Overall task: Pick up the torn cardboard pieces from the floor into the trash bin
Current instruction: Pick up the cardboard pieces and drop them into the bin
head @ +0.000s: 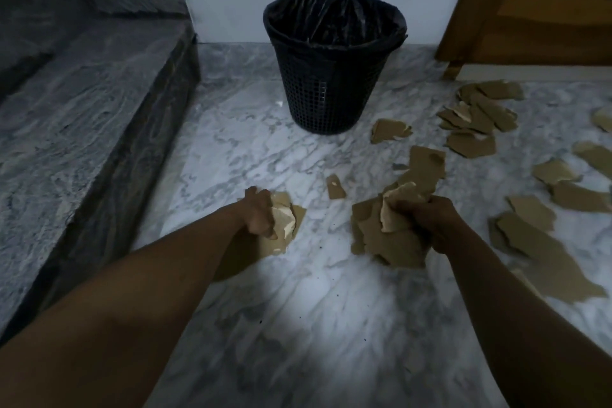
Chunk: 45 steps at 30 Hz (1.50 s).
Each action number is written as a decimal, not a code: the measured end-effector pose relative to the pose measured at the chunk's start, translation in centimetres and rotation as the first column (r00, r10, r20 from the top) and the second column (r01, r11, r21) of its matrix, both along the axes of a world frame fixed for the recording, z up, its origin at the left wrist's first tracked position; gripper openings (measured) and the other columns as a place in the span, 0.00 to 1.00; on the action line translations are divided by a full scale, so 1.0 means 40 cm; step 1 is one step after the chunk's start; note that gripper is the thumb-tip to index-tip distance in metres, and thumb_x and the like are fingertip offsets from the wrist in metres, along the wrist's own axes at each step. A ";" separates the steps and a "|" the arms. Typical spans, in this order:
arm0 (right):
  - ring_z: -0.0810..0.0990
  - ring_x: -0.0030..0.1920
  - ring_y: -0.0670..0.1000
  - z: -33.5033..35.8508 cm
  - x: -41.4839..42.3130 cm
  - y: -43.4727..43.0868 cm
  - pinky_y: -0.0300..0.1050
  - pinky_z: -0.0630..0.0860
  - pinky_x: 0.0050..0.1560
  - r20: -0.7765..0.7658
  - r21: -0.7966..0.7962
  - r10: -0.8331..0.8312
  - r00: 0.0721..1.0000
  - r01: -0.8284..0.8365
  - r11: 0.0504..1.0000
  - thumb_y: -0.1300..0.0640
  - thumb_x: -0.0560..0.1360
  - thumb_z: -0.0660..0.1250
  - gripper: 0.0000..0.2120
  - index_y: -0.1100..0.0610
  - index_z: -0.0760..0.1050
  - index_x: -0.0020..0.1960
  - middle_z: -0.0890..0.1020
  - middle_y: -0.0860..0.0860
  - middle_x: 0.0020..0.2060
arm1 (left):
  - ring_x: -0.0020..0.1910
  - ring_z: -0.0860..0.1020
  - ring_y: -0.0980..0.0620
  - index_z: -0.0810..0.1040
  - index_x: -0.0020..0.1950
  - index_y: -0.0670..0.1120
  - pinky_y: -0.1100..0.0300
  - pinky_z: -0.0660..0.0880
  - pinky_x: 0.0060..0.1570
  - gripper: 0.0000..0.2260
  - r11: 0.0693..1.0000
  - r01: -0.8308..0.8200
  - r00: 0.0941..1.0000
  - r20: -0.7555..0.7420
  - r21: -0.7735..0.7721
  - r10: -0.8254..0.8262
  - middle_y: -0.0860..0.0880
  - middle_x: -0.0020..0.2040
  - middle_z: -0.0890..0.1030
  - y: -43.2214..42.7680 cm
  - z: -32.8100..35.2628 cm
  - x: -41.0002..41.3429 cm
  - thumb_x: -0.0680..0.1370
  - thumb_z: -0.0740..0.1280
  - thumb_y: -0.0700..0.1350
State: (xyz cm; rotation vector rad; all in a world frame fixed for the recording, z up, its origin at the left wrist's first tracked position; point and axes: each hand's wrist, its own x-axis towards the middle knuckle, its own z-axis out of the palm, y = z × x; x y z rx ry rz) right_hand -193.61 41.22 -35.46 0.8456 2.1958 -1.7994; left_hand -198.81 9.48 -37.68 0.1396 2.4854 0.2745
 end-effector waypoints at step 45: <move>0.79 0.50 0.46 0.585 -0.389 -0.079 0.44 0.79 0.50 -0.686 0.300 0.149 0.712 0.091 0.949 0.45 0.68 0.71 0.30 0.60 0.68 0.63 0.77 0.53 0.55 | 0.57 0.76 0.49 0.69 0.69 0.48 0.59 0.74 0.60 0.28 0.468 -0.038 0.591 -0.357 0.883 0.723 0.48 0.62 0.77 0.175 0.702 -0.344 0.71 0.68 0.54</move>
